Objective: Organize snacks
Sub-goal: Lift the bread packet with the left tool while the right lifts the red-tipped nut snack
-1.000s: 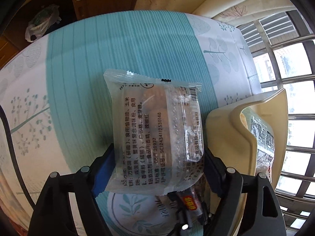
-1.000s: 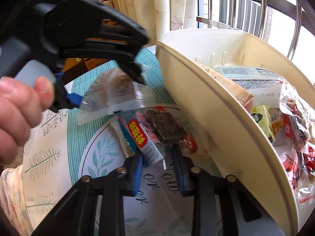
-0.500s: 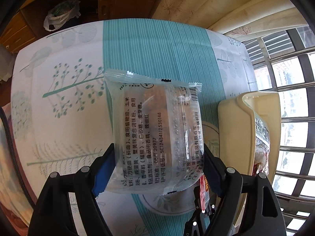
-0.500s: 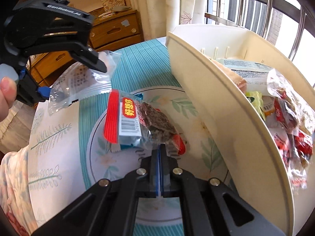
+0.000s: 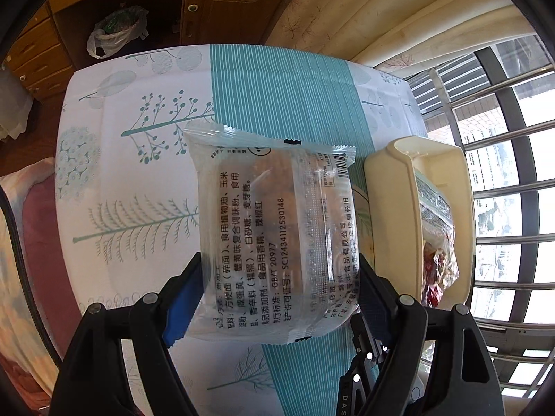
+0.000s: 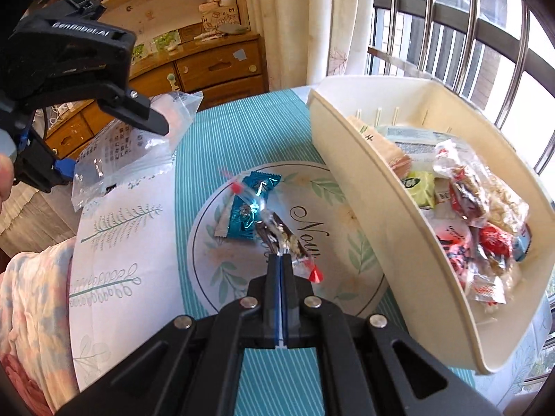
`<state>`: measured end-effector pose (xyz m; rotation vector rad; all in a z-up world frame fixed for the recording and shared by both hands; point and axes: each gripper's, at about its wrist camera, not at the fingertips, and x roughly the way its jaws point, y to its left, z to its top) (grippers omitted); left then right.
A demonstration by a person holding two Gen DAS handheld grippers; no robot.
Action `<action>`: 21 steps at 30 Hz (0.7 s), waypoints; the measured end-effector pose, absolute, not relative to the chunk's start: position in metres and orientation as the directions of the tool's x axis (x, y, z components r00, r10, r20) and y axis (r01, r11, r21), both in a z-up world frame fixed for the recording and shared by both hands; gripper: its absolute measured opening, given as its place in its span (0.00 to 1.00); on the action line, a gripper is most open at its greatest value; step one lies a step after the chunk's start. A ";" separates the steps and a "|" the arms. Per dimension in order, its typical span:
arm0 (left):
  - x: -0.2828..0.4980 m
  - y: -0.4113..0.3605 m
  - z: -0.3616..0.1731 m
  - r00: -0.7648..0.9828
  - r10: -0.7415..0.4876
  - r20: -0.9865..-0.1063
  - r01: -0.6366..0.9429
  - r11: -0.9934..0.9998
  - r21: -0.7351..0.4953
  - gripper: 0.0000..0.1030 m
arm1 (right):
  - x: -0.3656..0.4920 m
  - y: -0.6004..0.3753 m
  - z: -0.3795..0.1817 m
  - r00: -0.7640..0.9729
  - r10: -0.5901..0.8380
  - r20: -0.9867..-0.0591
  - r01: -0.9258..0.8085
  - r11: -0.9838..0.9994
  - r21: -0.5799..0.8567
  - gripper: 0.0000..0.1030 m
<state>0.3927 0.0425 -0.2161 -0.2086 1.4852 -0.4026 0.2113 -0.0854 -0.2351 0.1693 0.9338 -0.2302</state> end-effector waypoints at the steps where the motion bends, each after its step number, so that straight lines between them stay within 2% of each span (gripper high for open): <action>1: 0.389 0.045 -0.213 0.037 -0.387 -0.921 0.136 0.915 -0.379 0.77 | 0.206 -0.082 -0.232 0.578 -0.125 -0.806 0.270 0.962 0.044 0.00; 11: 0.356 0.068 -0.187 0.054 -0.404 -0.913 0.150 0.908 -0.392 0.77 | 0.187 -0.078 -0.208 0.601 -0.128 -0.789 0.262 0.964 0.043 0.00; 21: 0.326 0.089 -0.180 0.069 -0.410 -0.909 0.150 0.905 -0.397 0.77 | 0.174 -0.077 -0.211 0.579 -0.120 -0.807 0.283 0.957 0.061 0.00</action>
